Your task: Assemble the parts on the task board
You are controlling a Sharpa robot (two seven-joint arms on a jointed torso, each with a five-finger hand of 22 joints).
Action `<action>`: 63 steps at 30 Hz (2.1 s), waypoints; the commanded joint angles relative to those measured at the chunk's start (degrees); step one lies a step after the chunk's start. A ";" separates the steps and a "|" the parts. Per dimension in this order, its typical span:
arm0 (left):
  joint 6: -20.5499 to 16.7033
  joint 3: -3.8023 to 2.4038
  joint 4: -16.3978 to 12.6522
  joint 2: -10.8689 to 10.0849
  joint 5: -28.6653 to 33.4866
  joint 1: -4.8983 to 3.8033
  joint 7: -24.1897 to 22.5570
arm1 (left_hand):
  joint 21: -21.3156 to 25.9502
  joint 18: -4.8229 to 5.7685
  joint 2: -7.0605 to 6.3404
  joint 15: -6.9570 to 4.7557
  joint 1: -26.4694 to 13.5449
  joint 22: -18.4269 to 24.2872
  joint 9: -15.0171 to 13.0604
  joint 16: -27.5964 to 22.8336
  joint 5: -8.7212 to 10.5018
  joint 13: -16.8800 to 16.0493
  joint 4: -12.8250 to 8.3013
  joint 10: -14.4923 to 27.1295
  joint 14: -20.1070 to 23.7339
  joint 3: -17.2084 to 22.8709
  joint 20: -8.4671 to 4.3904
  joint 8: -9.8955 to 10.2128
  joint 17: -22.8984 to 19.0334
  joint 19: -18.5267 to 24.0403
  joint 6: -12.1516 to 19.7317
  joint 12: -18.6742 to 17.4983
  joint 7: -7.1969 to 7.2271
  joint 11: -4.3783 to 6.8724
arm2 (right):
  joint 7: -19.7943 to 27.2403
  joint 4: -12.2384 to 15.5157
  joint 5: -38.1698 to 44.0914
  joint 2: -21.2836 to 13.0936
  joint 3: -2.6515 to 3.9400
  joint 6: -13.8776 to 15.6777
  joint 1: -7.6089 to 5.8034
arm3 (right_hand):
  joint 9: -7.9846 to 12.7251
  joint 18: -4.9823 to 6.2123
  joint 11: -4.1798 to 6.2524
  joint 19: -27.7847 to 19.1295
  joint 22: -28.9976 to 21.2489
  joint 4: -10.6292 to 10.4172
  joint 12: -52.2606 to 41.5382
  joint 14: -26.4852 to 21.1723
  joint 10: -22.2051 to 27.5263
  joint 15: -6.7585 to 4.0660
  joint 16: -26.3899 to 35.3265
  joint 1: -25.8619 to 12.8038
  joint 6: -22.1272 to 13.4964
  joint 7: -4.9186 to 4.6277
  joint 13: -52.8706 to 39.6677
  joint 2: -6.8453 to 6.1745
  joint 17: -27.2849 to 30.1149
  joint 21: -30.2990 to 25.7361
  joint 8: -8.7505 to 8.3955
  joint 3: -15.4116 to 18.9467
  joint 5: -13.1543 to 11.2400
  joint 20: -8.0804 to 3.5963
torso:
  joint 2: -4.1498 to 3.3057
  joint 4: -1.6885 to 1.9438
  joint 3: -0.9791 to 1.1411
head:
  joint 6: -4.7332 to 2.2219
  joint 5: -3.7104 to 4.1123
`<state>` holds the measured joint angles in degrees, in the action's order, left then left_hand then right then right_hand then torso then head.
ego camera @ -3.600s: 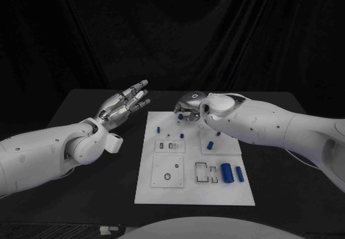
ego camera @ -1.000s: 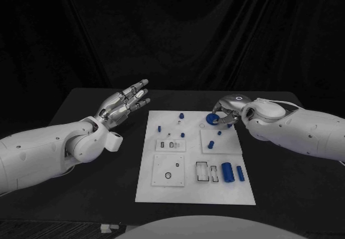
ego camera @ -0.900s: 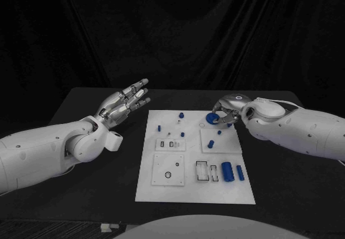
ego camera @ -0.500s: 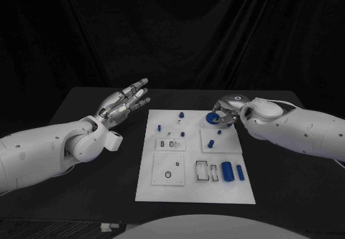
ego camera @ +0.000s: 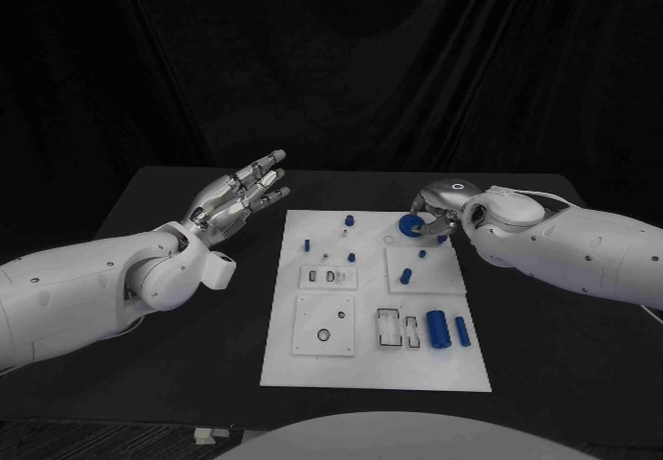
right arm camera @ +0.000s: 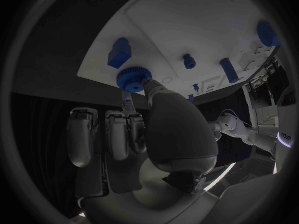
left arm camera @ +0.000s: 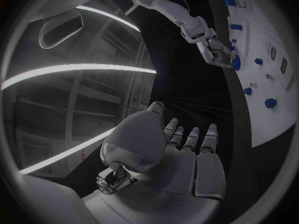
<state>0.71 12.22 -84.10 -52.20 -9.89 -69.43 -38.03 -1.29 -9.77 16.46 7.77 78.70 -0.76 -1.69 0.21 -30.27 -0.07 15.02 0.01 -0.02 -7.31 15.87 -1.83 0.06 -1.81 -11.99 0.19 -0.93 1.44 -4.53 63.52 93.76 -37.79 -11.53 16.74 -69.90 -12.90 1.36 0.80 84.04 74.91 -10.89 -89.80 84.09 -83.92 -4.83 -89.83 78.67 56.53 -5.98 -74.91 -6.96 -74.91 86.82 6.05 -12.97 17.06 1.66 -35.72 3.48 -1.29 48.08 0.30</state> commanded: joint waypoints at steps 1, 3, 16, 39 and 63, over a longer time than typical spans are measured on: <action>0.60 -0.06 -0.12 0.08 0.09 0.05 -0.76 | -0.20 -0.61 0.00 0.52 0.77 -0.10 -0.07 -0.21 -0.31 0.07 -0.12 -0.01 0.02 0.32 0.18 -0.31 -0.06 -0.10 -0.16 -0.19 -0.08 -0.41 | -0.14 0.06 0.37 -0.21 -0.26 0.46 0.38 | -3.00 -0.27 -0.34 3.38 13.21 0.55 -0.20 5.91 -6.08 0.34 -0.17 0.58 3.73 2.57 -15.09 0.49 -15.09 -0.28 2.64 0.04 -0.17 0.37 | -0.01 0.01 -0.03 | -0.02 0.06; 0.61 -0.06 -0.11 0.09 0.09 0.05 -0.77 | -0.20 -0.61 0.00 0.52 0.77 -0.10 -0.07 -0.21 -0.31 0.07 -0.12 -0.01 0.02 0.32 0.18 -0.31 -0.06 -0.10 -0.16 -0.19 -0.08 -0.41 | 0.02 0.19 0.37 -0.27 -0.26 1.05 0.38 | -3.45 -0.29 -0.26 3.42 13.25 0.98 -0.20 5.91 -6.08 0.29 -0.17 0.81 4.28 2.71 -15.09 0.66 -15.09 -0.24 3.11 -0.01 -0.23 0.34 | -0.01 -0.01 -0.03 | -0.02 0.04; 0.69 -0.06 -0.04 0.00 0.09 0.07 -0.63 | -0.22 -0.61 0.01 0.57 0.90 -0.10 -0.07 -0.21 -0.44 0.07 -0.24 -0.01 0.02 0.51 0.22 -0.30 -0.06 -0.13 -0.16 -0.19 -0.13 -0.48 | 0.63 3.13 0.38 -1.36 -0.25 5.82 -0.08 | -4.29 -0.28 -0.15 3.41 13.27 1.72 -0.20 5.91 -6.08 0.20 -0.17 1.05 5.12 2.80 -15.09 0.82 -15.09 -0.27 3.89 0.00 -0.06 0.27 | 0.02 -0.05 -0.03 | 0.00 -0.29; 0.85 -0.06 0.06 0.23 0.09 0.07 -0.29 | -0.23 -0.61 -0.02 0.63 1.00 -0.10 -0.07 -0.21 -0.58 0.07 -0.35 -0.01 0.02 0.67 0.24 -0.30 -0.06 -0.14 -0.17 -0.19 -0.15 -0.54 | 0.71 9.43 0.38 1.99 -0.24 3.99 -1.44 | -4.37 -0.29 -0.54 3.43 13.30 1.33 -0.20 5.91 -6.08 0.33 -0.17 0.07 3.80 2.27 -15.09 0.84 -15.09 -0.30 3.21 0.28 -0.64 0.32 | 0.02 -0.01 -0.04 | 0.54 -0.13; 0.95 -0.06 0.04 0.59 0.09 0.07 -0.27 | -0.20 -0.61 -0.07 0.71 1.05 -0.09 -0.08 -0.21 -0.64 0.07 -0.42 -0.01 0.02 0.81 0.26 -0.29 -0.06 -0.12 -0.19 -0.19 -0.19 -0.64 | 1.91 1.96 0.38 11.13 -0.24 -2.75 -1.28 | -4.04 0.13 -0.89 2.41 12.64 1.56 -0.20 5.91 -6.08 0.58 -0.17 -0.11 2.13 1.87 -15.09 1.16 -15.09 -1.75 2.04 0.08 -1.63 0.54 | -0.06 0.09 -0.02 | 1.45 0.62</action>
<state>1.09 12.22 -83.92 -51.72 -9.89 -69.40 -37.60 -1.29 -9.77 16.46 8.19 79.16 -0.79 -1.68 0.21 -30.73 -0.07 14.62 0.07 -0.02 -6.91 15.87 -1.83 0.06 -1.81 -11.99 0.19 -0.93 1.07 -2.95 65.83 93.81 -26.83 -11.80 16.47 -71.21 -12.90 1.36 0.40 84.04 74.92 -9.38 -89.80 83.90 -83.92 -4.63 -89.83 78.59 56.72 -6.16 -74.93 -6.25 -74.90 85.25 8.04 -12.86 15.64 1.65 -35.76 3.52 -1.30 49.44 0.82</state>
